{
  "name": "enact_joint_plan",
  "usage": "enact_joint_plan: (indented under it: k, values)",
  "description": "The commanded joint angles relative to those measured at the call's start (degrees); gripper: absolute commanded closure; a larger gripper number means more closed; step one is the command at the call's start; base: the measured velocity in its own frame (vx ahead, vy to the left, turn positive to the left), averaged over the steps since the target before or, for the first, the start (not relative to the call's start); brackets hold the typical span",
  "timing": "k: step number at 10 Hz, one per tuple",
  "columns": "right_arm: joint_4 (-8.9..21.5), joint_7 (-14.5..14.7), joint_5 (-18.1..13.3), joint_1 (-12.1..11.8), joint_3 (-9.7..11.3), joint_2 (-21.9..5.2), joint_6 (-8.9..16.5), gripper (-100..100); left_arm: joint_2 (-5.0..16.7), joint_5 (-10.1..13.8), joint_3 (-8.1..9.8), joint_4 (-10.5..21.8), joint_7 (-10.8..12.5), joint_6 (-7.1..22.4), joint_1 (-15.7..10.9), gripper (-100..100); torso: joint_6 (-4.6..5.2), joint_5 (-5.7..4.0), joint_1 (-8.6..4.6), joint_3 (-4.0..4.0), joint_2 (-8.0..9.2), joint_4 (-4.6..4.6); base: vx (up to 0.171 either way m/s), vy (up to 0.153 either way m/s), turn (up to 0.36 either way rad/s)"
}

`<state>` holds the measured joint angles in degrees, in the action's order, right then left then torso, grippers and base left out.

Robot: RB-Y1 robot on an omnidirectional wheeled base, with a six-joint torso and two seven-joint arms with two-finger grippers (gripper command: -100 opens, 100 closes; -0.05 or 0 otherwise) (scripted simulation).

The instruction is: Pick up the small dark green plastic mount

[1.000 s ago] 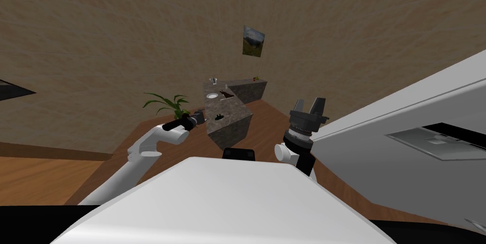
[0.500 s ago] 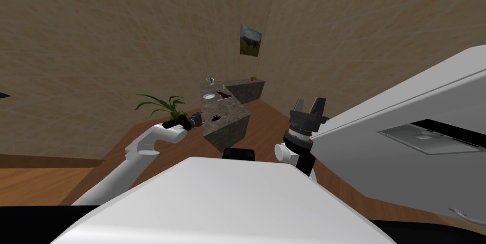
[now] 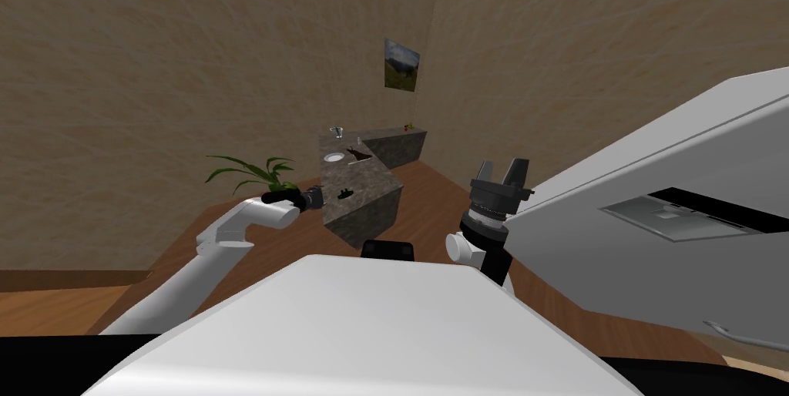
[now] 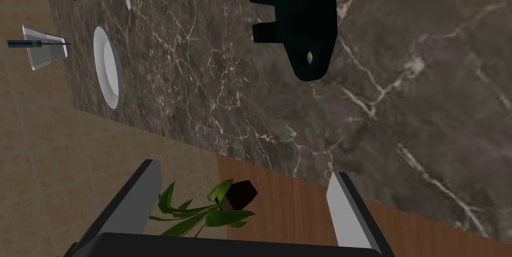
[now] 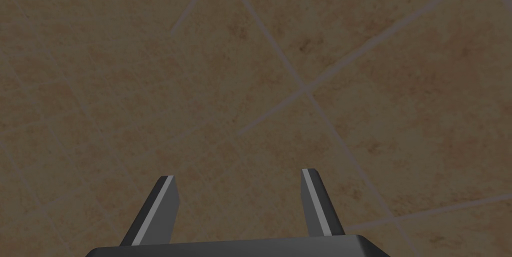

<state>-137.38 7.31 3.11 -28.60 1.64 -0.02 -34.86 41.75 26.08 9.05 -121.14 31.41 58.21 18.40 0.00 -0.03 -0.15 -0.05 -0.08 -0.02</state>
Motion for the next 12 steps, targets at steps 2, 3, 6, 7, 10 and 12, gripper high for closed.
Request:
enact_joint_plan:
  k: [2,3,6,7,10,12]
  values:
    - [0.0,0.0,0.0,0.0,0.0,0.0,0.0,0,1.0,2.0,1.07,1.8,1.0,4.1,-0.8,-100,-0.02,0.00,0.04,0.01,0.02,0.00,0.027,-0.037,-0.024]
    - [0.0,0.0,0.0,0.0,0.0,0.0,0.0,0,1.0,2.0,1.07,1.8,1.0,5.3,-0.8,-100,0.01,0.00,-0.01,-0.01,-0.02,0.00,0.034,-0.048,-0.105]
    - [0.0,0.0,0.0,0.0,0.0,0.0,0.0,0,1.9,3.8,2.10,3.3,1.7,9.0,-1.3,-100,-0.03,-0.01,0.00,-0.01,-0.02,-0.01,0.031,-0.041,-0.046]
    - [0.0,0.0,0.0,0.0,0.0,0.0,0.0,0,2.6,5.5,3.14,4.8,2.4,11.4,-1.8,-100,-0.01,0.01,0.05,0.01,0.02,0.00,0.027,-0.035,-0.102]
    - [0.0,0.0,0.0,0.0,0.0,0.0,0.0,0,3.3,7.1,4.18,6.3,3.1,15.6,-2.3,-100,0.00,0.00,0.03,0.00,0.01,0.00,0.029,-0.035,-0.072]
    - [0.0,0.0,0.0,0.0,0.0,0.0,0.0,0,3.9,8.7,5.19,7.8,3.7,18.5,-2.7,-100,0.03,-0.02,-0.09,-0.06,-0.10,-0.02,0.054,-0.061,-0.124]
